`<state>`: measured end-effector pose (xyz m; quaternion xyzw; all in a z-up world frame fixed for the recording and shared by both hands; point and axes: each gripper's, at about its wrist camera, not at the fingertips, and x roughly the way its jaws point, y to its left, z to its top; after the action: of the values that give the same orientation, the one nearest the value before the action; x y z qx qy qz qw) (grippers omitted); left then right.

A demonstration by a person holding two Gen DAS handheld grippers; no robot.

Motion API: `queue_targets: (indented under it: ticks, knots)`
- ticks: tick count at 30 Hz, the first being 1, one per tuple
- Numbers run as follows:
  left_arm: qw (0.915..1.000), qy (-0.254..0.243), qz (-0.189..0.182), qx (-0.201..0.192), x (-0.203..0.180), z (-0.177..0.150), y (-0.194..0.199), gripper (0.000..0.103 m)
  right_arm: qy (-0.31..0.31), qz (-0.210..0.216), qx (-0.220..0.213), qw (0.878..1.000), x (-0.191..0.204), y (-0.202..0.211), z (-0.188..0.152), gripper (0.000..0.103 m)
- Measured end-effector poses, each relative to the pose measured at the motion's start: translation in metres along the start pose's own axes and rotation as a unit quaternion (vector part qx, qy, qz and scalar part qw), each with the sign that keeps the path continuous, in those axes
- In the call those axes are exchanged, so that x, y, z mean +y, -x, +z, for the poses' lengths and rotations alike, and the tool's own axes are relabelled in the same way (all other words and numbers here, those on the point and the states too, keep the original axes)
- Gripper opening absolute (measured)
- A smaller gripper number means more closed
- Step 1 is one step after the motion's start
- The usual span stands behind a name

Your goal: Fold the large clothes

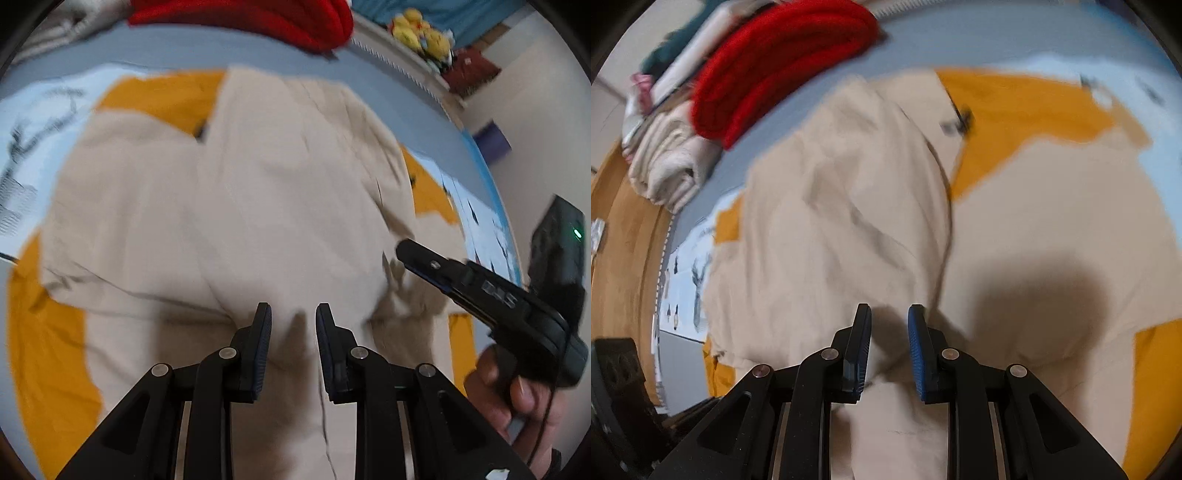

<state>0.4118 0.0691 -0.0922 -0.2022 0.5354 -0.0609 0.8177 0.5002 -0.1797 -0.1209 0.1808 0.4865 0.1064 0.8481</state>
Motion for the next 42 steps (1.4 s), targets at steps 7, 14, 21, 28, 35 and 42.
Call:
queue_targets:
  ticks: [7,14,21,28,35,42]
  knots:
    - [0.9975,0.026,0.032,-0.057,0.007,0.017,0.016,0.022,0.039,-0.002,0.092,0.995,0.013,-0.04,-0.023,0.024]
    - [0.9929,0.028,0.047,-0.106,0.023,0.017,0.064,0.022,0.049,0.03,0.03,0.998,0.028,-0.015,-0.021,0.024]
    - [0.9796,0.002,0.069,-0.189,0.044,-0.007,0.147,0.022,0.042,0.001,0.039,0.998,0.03,0.005,-0.049,0.027]
    - [0.9737,0.021,0.056,-0.22,0.072,-0.059,0.225,0.022,0.078,-0.028,-0.176,0.981,0.027,0.209,-0.072,0.027]
    - [0.9718,-0.028,0.059,-0.227,0.079,-0.143,0.284,0.017,0.09,-0.071,-0.23,0.966,-0.048,0.355,-0.156,0.027]
    - [0.9793,-0.039,0.09,-0.177,0.104,-0.203,0.251,0.011,0.032,-0.119,-0.214,0.969,-0.145,0.376,-0.244,0.027]
